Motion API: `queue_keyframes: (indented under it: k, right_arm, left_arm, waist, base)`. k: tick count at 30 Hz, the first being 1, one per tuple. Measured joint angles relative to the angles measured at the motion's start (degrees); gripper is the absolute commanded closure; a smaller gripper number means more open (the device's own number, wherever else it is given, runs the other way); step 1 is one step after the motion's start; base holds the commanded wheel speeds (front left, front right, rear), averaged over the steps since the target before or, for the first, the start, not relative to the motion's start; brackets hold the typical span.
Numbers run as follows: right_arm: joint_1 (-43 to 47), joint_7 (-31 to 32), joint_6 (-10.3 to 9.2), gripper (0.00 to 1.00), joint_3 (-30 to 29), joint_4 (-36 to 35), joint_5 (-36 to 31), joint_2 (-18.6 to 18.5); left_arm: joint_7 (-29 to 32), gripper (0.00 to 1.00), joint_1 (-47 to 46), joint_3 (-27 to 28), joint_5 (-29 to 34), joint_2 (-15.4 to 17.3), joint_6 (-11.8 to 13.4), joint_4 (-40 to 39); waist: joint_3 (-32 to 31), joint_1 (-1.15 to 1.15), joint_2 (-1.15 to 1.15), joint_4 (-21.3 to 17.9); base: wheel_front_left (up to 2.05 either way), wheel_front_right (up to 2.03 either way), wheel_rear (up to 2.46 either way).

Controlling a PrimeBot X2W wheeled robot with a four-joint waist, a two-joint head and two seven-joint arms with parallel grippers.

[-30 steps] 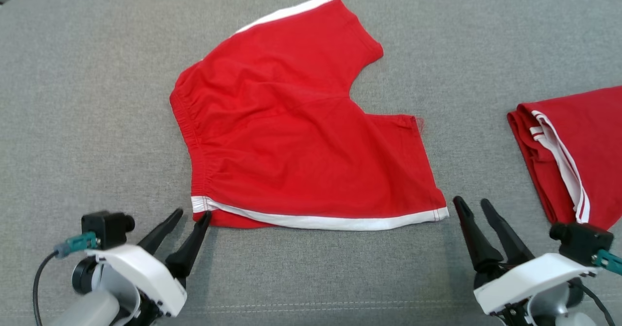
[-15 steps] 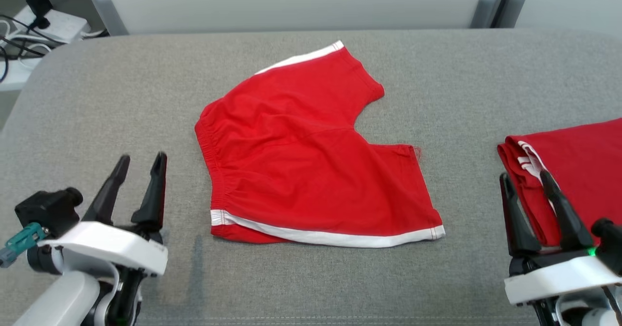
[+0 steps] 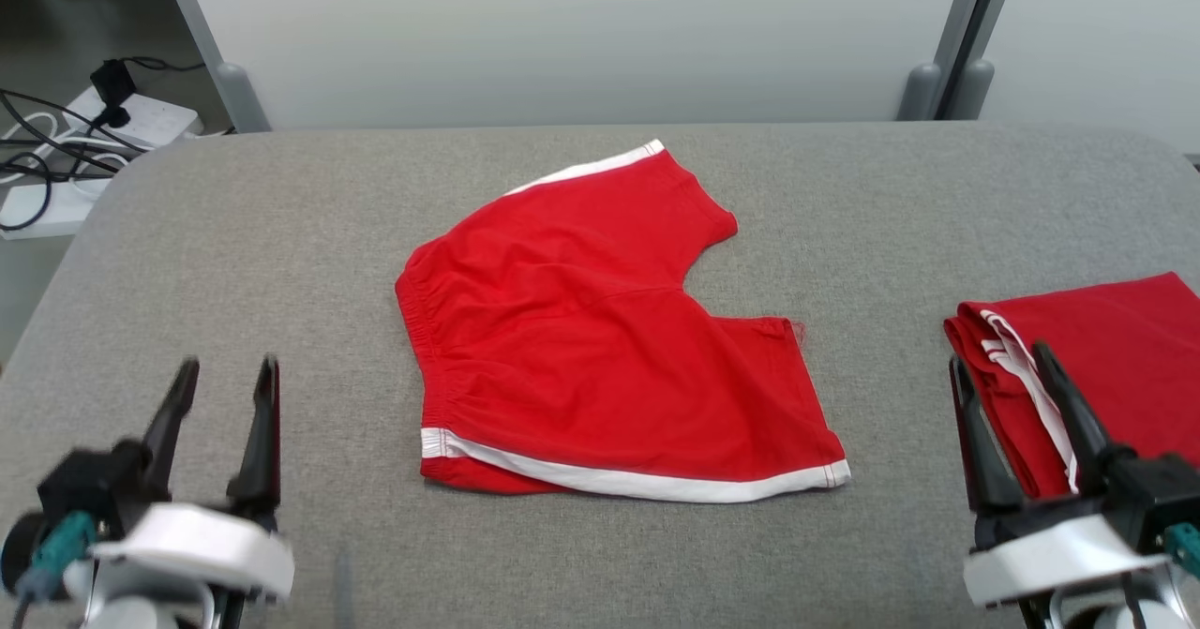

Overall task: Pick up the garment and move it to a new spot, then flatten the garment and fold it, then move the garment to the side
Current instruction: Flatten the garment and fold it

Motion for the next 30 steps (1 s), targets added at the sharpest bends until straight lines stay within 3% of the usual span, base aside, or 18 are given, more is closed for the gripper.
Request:
queue_keyframes:
  k: [8,16,30]
  right_arm:
    - [6.28,-0.73,0.0,0.0,-1.54,2.45,0.01,1.11]
    - [9.88,-0.55,0.01,0.0,-1.2,0.85,0.01,2.1]
    - [11.21,0.21,0.01,0.0,-0.98,-0.51,0.05,3.12]
  left_arm:
    - [0.0,0.0,9.43,4.61,3.83,-0.9,-4.9,0.74]
    - [0.0,0.0,10.72,7.48,5.02,-3.68,-9.69,3.72]
    - [0.0,0.0,10.68,8.93,7.57,-5.28,-10.98,5.87]
  waist:
    - [-2.4,0.0,0.0,1.6]
    - [-3.86,0.0,0.0,2.21]
    - [-3.65,0.0,0.0,1.41]
  base:
    - [0.0,0.0,0.0]
    - [0.0,0.0,0.0]
    - [0.0,0.0,0.0]
